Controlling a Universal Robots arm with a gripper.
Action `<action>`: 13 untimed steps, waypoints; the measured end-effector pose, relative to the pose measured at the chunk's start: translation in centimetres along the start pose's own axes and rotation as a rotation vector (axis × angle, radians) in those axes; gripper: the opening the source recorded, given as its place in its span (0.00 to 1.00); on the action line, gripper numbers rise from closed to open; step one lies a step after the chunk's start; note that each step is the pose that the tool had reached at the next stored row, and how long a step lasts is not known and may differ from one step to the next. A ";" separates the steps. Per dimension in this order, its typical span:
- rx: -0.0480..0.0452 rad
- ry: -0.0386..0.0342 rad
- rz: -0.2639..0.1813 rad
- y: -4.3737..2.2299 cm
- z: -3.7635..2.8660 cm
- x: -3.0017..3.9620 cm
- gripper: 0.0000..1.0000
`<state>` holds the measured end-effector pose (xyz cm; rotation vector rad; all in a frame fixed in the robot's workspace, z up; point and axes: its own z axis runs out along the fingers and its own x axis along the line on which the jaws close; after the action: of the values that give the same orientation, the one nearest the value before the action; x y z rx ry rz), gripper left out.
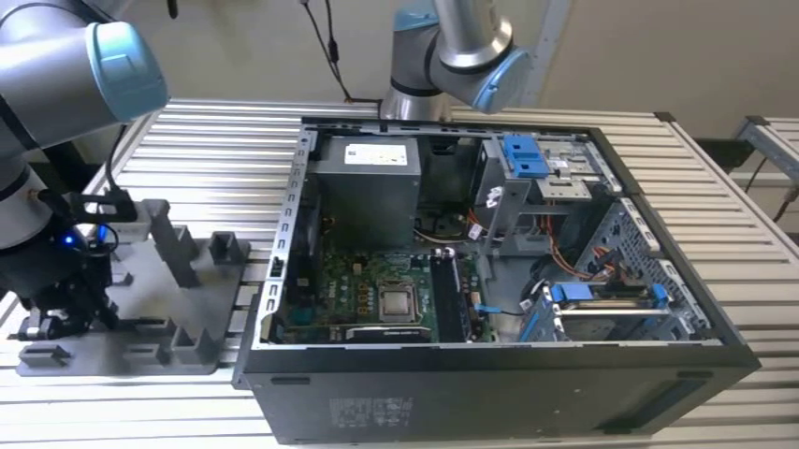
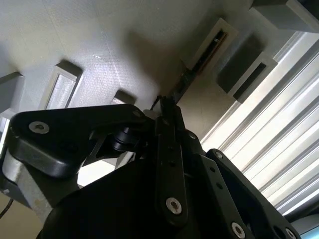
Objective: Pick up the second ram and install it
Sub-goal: 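Pick up the second ram and move it above second insertion slot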
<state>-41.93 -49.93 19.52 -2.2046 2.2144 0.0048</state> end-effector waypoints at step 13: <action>0.0003 -0.0003 0.000 0.00 -0.04 0.00 0.14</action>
<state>-41.92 -49.93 19.56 -2.2044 2.2141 0.0048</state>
